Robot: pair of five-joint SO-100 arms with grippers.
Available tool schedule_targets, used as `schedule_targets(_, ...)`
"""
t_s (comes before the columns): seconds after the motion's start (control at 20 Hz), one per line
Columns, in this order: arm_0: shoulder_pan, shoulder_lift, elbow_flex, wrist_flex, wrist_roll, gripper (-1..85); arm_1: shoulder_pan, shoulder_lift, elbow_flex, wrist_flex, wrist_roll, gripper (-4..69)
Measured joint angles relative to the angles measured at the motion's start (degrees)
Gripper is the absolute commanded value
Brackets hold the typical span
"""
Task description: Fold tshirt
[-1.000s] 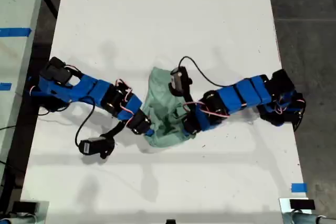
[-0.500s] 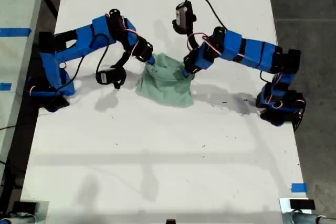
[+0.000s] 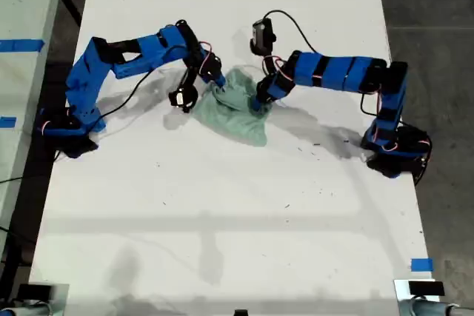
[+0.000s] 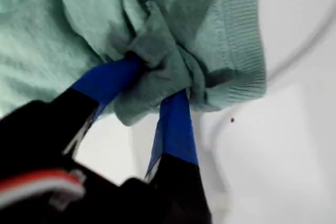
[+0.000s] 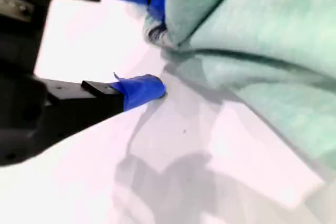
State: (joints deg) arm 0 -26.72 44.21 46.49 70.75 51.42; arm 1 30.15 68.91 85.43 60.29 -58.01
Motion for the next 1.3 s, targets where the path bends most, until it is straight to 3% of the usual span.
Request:
schedule_targets(0.3,-0.62,18.63,-0.53,11.78,0.00,26.4,0.00,13.45,0.26,13.80,2.11,32.5)
schedule_targets(0.45,0.79,33.75,4.83,17.23,-0.18,15.1,0.18,29.27,3.60,22.94,6.42,27.5)
schedule_targets(0.55,4.04,44.21,15.91,16.17,-3.25,6.0,-0.79,41.66,12.30,24.96,12.83,21.8)
schedule_targets(0.6,6.33,50.36,23.73,13.45,-4.57,1.5,-1.85,47.81,17.14,24.96,16.79,18.2)
schedule_targets(0.75,12.13,74.97,55.63,1.58,-15.64,0.2,-9.14,65.74,33.75,24.08,32.52,7.6)
schedule_targets(0.95,21.80,110.21,100.72,-11.51,-32.78,0.1,-22.32,87.28,60.82,13.18,52.29,2.3)
schedule_targets(1.1,24.35,132.10,122.17,-11.07,-37.62,0.1,-26.63,106.61,79.19,11.43,61.87,2.2)
schedule_targets(1.15,24.35,139.22,125.07,-8.09,-37.62,1.0,-27.42,113.82,84.02,11.43,63.46,2.6)
schedule_targets(1.25,23.64,145.02,126.30,3.52,-37.71,4.8,-27.51,121.73,85.96,11.43,60.47,2.8)
schedule_targets(1.3,23.29,145.99,126.30,5.63,-37.97,5.0,-27.42,121.64,86.04,11.43,58.01,2.8)
